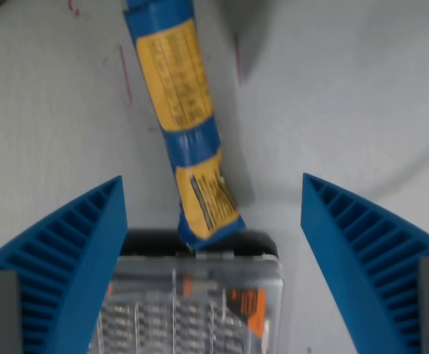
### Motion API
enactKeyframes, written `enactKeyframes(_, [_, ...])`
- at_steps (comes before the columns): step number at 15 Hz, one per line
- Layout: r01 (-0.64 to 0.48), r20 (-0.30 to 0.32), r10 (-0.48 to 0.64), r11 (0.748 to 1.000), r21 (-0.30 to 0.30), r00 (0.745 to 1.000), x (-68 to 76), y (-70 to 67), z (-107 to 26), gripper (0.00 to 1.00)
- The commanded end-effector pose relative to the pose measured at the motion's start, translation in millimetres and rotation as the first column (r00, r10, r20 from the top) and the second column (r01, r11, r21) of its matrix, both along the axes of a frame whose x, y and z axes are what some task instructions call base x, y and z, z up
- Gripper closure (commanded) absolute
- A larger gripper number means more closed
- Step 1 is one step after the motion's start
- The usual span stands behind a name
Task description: Move above the blue bag
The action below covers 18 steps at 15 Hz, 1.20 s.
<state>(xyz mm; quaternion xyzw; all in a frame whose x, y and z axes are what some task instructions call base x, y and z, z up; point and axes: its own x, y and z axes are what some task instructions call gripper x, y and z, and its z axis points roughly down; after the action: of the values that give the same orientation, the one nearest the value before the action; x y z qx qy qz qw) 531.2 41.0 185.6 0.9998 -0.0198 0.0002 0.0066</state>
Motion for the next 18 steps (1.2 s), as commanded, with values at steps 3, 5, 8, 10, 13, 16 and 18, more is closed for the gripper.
enactKeyframes(3, [-0.119, -0.018, 0.118, 0.991, -0.066, 0.993, 14.4, 6.8, -13.4, 0.00])
enactKeyframes(5, [-0.126, -0.018, 0.125, 0.990, -0.069, 0.992, 18.2, 9.1, -19.6, 0.00])
enactKeyframes(8, [-0.135, -0.018, 0.134, 0.988, -0.072, 0.991, 23.4, 11.9, -28.2, 0.00])
enactKeyframes(10, [-0.138, -0.017, 0.138, 0.988, -0.068, 0.990, 26.3, 13.3, -33.0, 0.00])
enactKeyframes(13, [-0.133, -0.016, 0.133, 0.989, -0.069, 0.991, 29.3, 15.1, -38.4, 0.00])
enactKeyframes(16, [-0.130, -0.013, 0.130, 0.989, -0.070, 0.991, 31.2, 16.8, -41.8, 0.00])
enactKeyframes(18, [-0.127, -0.011, 0.127, 0.989, -0.070, 0.992, 32.1, 17.6, -43.5, 0.00])
